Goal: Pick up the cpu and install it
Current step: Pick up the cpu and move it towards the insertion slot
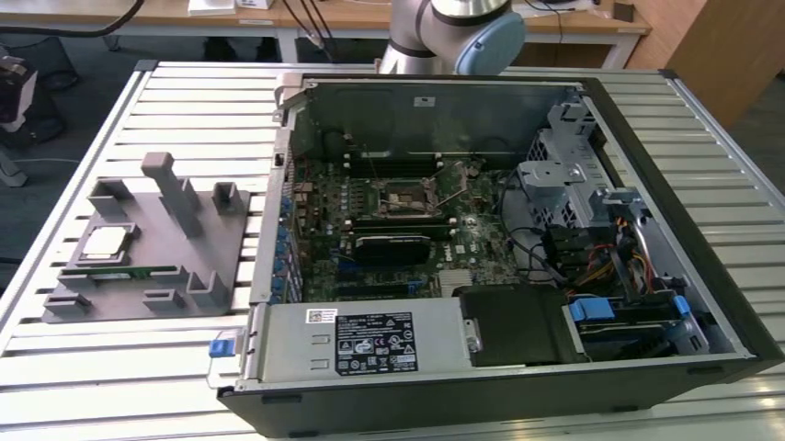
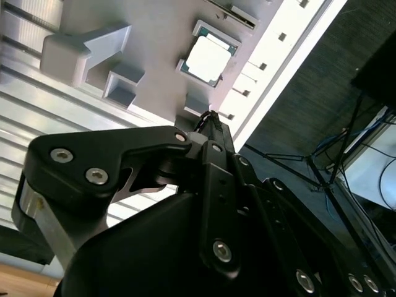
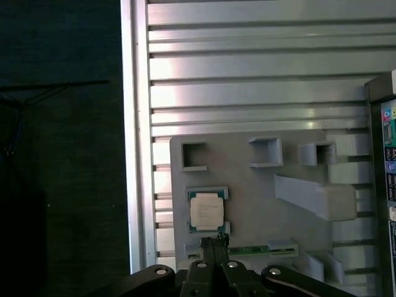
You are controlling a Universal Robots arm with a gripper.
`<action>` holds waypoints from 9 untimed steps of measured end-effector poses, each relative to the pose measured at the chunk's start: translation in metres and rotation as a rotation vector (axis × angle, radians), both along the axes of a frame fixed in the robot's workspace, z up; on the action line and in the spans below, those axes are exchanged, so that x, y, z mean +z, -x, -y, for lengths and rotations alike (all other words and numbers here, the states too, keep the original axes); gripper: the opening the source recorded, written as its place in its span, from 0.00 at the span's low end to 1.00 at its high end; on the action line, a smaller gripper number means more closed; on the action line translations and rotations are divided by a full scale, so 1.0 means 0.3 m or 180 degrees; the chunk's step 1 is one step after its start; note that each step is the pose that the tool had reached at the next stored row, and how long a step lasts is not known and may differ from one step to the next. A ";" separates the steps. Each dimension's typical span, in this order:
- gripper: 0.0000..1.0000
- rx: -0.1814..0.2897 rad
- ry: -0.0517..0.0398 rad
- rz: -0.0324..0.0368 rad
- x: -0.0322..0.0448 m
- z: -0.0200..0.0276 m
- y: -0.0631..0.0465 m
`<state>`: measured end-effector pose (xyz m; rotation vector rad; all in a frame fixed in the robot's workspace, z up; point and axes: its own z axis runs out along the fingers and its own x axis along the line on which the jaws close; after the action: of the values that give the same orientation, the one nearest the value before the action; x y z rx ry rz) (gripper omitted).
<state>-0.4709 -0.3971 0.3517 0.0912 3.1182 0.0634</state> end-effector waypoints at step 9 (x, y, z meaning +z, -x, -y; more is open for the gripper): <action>0.41 0.0136 0.0000 -0.0003 -0.050 0.001 -0.001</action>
<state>-0.4707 -0.3975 0.3367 0.0245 3.1212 0.0641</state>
